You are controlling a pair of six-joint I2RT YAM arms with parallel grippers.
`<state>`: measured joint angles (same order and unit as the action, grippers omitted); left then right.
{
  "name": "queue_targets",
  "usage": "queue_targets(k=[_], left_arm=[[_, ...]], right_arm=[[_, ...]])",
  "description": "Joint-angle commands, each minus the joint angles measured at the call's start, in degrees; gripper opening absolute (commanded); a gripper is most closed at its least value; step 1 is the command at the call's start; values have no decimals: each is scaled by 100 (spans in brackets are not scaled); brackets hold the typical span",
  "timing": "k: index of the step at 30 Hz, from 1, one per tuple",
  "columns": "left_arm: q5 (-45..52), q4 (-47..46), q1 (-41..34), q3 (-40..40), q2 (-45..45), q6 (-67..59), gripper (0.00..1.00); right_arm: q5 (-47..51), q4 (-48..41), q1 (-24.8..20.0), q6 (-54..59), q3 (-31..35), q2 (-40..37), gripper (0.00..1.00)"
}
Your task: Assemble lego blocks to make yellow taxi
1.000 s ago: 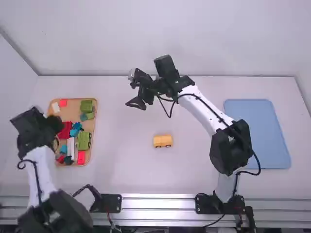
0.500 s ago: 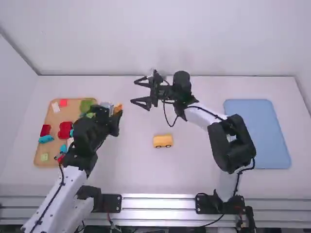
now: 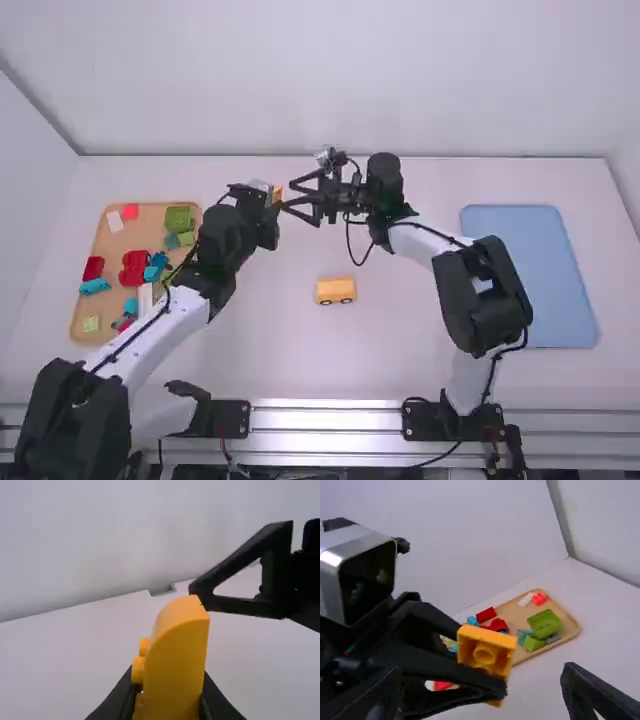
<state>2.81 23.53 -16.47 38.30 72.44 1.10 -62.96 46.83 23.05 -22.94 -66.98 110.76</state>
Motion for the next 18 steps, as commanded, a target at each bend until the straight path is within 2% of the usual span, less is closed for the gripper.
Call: queue_targets(k=[1,4,8,11,13,15,18], left_arm=[[101,208,-101,140,201,96,2],[50,573,-380,140,433,52,2],[-525,857,-669,140,605,79,2],[-522,951,-750,140,623,63,2],[-527,977,-772,140,623,66,2],[-531,1005,-776,140,623,101,2],[-551,1032,-772,140,623,103,2]], right_arm=[[52,-151,-61,-46,-9,-319,85],[605,-828,-50,358,-9,-485,86],[706,-1047,-63,437,-11,-553,85],[765,-1248,-55,546,-11,-553,81],[769,-1290,-48,575,-11,-553,76],[734,-1305,-48,651,-11,-553,65],[734,-1325,-28,654,-9,-553,55]])
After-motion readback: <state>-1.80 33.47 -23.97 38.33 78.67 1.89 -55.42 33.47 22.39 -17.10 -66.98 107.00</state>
